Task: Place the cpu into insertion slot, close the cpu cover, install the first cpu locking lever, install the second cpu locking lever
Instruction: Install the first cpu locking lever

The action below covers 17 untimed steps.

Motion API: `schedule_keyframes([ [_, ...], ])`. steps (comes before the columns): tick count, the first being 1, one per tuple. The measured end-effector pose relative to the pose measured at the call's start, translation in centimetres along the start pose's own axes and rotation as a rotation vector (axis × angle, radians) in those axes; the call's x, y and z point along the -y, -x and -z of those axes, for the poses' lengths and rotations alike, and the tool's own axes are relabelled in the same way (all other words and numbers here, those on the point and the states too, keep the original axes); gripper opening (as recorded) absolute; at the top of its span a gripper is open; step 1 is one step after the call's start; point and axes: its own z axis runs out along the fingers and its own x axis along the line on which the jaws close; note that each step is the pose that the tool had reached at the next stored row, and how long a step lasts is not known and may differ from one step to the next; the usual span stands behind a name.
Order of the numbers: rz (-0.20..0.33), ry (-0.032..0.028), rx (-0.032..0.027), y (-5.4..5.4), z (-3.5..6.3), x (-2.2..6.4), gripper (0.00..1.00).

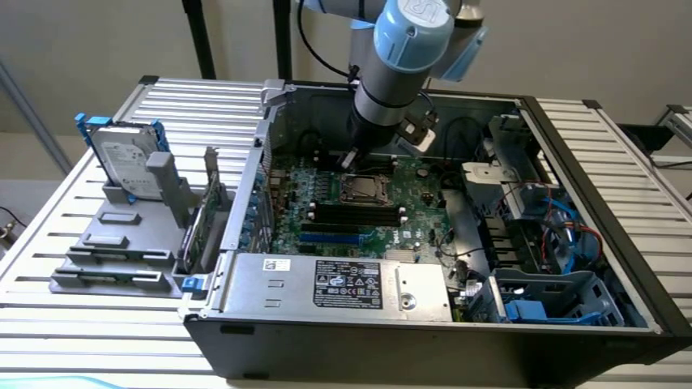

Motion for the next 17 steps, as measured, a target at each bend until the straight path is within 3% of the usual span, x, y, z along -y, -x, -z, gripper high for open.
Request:
schedule_keyframes([
  [17, -0.058, -0.0096, 0.0123, -0.81, -0.16, -0.91, 0.11],
])
